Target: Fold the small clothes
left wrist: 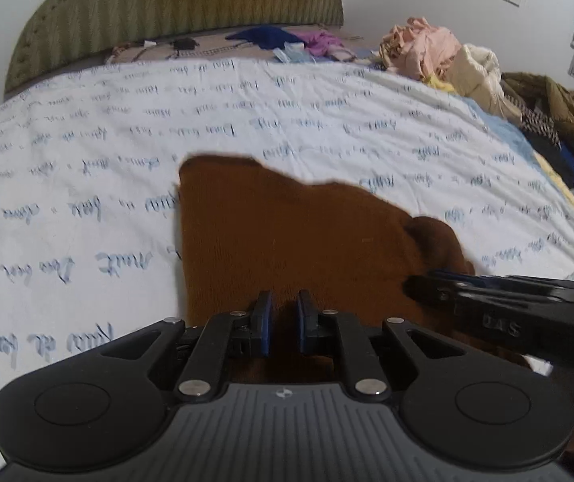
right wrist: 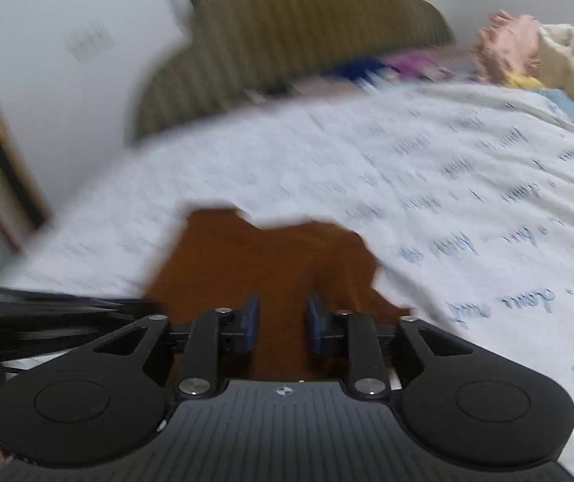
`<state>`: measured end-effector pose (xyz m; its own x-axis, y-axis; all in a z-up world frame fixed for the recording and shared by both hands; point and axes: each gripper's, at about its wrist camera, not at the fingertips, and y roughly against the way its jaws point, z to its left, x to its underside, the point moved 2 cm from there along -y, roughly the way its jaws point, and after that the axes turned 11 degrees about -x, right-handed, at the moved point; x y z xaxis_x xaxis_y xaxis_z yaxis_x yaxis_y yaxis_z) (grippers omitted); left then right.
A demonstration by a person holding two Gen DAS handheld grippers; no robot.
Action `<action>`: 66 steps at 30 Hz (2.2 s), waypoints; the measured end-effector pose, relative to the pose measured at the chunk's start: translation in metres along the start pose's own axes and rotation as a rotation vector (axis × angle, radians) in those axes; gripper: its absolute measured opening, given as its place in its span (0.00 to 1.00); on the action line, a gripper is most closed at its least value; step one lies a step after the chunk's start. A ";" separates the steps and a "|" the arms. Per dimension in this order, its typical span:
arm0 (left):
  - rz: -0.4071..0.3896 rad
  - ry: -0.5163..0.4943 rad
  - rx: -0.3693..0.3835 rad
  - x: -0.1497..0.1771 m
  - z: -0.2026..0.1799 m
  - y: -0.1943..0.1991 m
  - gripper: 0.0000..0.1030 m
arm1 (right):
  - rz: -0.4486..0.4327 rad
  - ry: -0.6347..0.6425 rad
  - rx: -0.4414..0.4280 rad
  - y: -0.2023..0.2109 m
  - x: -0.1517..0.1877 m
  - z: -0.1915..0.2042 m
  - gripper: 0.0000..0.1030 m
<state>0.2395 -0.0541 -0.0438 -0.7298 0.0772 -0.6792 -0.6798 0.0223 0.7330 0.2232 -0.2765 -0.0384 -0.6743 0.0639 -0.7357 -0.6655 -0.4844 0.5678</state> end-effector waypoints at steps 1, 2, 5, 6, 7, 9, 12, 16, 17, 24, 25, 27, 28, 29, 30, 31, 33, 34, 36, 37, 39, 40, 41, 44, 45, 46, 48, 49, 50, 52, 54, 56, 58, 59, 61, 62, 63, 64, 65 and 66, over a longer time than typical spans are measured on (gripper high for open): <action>-0.029 -0.010 -0.012 0.005 -0.004 -0.003 0.12 | 0.025 -0.033 -0.009 -0.013 0.006 -0.011 0.21; -0.061 -0.037 -0.029 0.011 -0.009 -0.004 0.12 | 0.004 -0.035 -0.029 -0.012 0.013 -0.017 0.17; -0.110 -0.076 -0.084 0.017 -0.020 -0.002 0.12 | 0.003 -0.039 -0.044 -0.021 0.013 -0.022 0.17; -0.106 -0.064 -0.079 0.015 -0.018 0.001 0.12 | 0.014 -0.040 -0.052 -0.022 0.010 -0.020 0.17; -0.107 -0.042 -0.060 0.014 -0.013 0.007 0.12 | 0.039 -0.041 -0.058 -0.022 0.006 -0.021 0.17; -0.125 -0.003 -0.017 0.014 0.000 0.020 0.12 | 0.077 -0.057 -0.085 -0.010 -0.008 -0.016 0.20; -0.171 0.026 -0.023 0.018 0.017 0.036 0.14 | -0.017 -0.018 -0.104 0.015 -0.030 -0.002 0.35; -0.136 -0.033 -0.086 0.022 0.020 0.024 0.20 | 0.002 0.056 -0.114 -0.007 -0.047 0.016 0.36; -0.127 -0.042 -0.077 0.024 0.020 0.021 0.20 | 0.031 0.058 -0.126 -0.020 -0.047 0.018 0.36; -0.067 -0.058 -0.104 0.024 0.015 0.014 0.26 | 0.192 0.056 -0.074 -0.077 -0.032 0.010 0.37; -0.060 -0.044 -0.100 0.022 0.017 0.017 0.26 | 0.192 0.054 -0.078 -0.073 -0.037 0.013 0.37; -0.045 -0.013 -0.094 0.021 0.020 0.023 0.26 | 0.148 0.058 -0.100 -0.065 -0.050 0.022 0.37; -0.042 -0.008 -0.097 0.022 0.020 0.027 0.26 | 0.130 0.067 -0.108 -0.062 -0.056 0.029 0.37; -0.042 -0.014 -0.103 0.024 0.018 0.030 0.26 | 0.125 0.084 -0.116 -0.063 -0.062 0.037 0.38; -0.041 -0.020 -0.113 0.026 0.016 0.031 0.26 | 0.129 0.107 -0.126 -0.069 -0.066 0.046 0.38; -0.039 -0.019 -0.126 0.029 0.015 0.031 0.26 | 0.140 0.125 -0.131 -0.078 -0.071 0.054 0.39; -0.037 -0.014 -0.133 0.034 0.015 0.030 0.26 | 0.173 0.138 -0.142 -0.100 -0.077 0.066 0.42; -0.030 -0.004 -0.134 0.035 0.016 0.028 0.26 | 0.192 0.138 -0.146 -0.112 -0.078 0.070 0.42; -0.027 0.012 -0.133 0.036 0.018 0.027 0.26 | 0.248 0.129 -0.133 -0.139 -0.073 0.072 0.43; -0.027 0.018 -0.133 0.035 0.020 0.026 0.30 | 0.273 0.133 -0.124 -0.150 -0.068 0.073 0.44; -0.022 0.023 -0.147 0.035 0.021 0.023 0.39 | 0.257 0.174 -0.117 -0.157 -0.062 0.075 0.48; -0.022 0.023 -0.162 0.035 0.021 0.022 0.45 | 0.262 0.195 -0.110 -0.158 -0.060 0.077 0.48; -0.024 0.027 -0.167 0.035 0.022 0.022 0.46 | 0.271 0.213 -0.102 -0.158 -0.060 0.080 0.48; -0.020 0.051 -0.151 0.037 0.025 0.024 0.46 | 0.280 0.217 -0.103 -0.146 -0.065 0.085 0.48; -0.020 0.055 -0.149 0.038 0.026 0.026 0.46 | 0.260 0.193 -0.120 -0.136 -0.067 0.084 0.48; -0.021 0.057 -0.146 0.039 0.026 0.027 0.46 | 0.232 0.170 -0.138 -0.123 -0.068 0.083 0.48; -0.027 0.052 -0.153 0.041 0.025 0.032 0.46 | 0.173 0.167 -0.158 -0.090 -0.065 0.080 0.50; -0.032 0.050 -0.155 0.043 0.024 0.035 0.46 | 0.149 0.180 -0.149 -0.072 -0.061 0.079 0.51; -0.036 0.049 -0.152 0.044 0.022 0.037 0.46 | 0.125 0.192 -0.136 -0.053 -0.056 0.075 0.56; -0.039 0.046 -0.153 0.047 0.020 0.038 0.46 | 0.081 0.213 -0.097 -0.017 -0.040 0.066 0.65; -0.037 0.035 -0.166 0.053 0.015 0.034 0.46 | 0.044 0.231 -0.050 0.012 -0.019 0.056 0.66; -0.044 0.021 -0.179 0.057 0.009 0.031 0.46 | 0.057 0.223 -0.012 0.022 0.004 0.042 0.66; -0.060 0.016 -0.191 0.059 0.007 0.033 0.46 | 0.074 0.197 0.004 0.018 0.026 0.029 0.67; -0.058 0.026 -0.190 0.059 0.008 0.034 0.47 | 0.056 0.198 0.006 0.018 0.032 0.027 0.67; -0.040 0.077 -0.164 0.060 0.015 0.040 0.47 | 0.019 0.192 0.014 0.024 0.032 0.030 0.67; -0.035 0.105 -0.144 0.060 0.021 0.045 0.47 | -0.007 0.167 0.007 0.031 0.031 0.032 0.67; -0.034 0.127 -0.130 0.061 0.026 0.050 0.47 | -0.038 0.150 -0.012 0.039 0.028 0.036 0.67; -0.035 0.142 -0.130 0.062 0.029 0.054 0.47 | -0.063 0.143 -0.031 0.048 0.026 0.039 0.67; -0.038 0.153 -0.136 0.064 0.033 0.060 0.47 | -0.085 0.144 -0.039 0.057 0.025 0.043 0.67; -0.048 0.157 -0.139 0.066 0.035 0.067 0.47 | -0.102 0.148 -0.039 0.065 0.025 0.047 0.67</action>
<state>0.1477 -0.0125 -0.0382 -0.6915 -0.0769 -0.7183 -0.7093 -0.1164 0.6953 0.1481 -0.2656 -0.0022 -0.5475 -0.0133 -0.8367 -0.7134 -0.5152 0.4750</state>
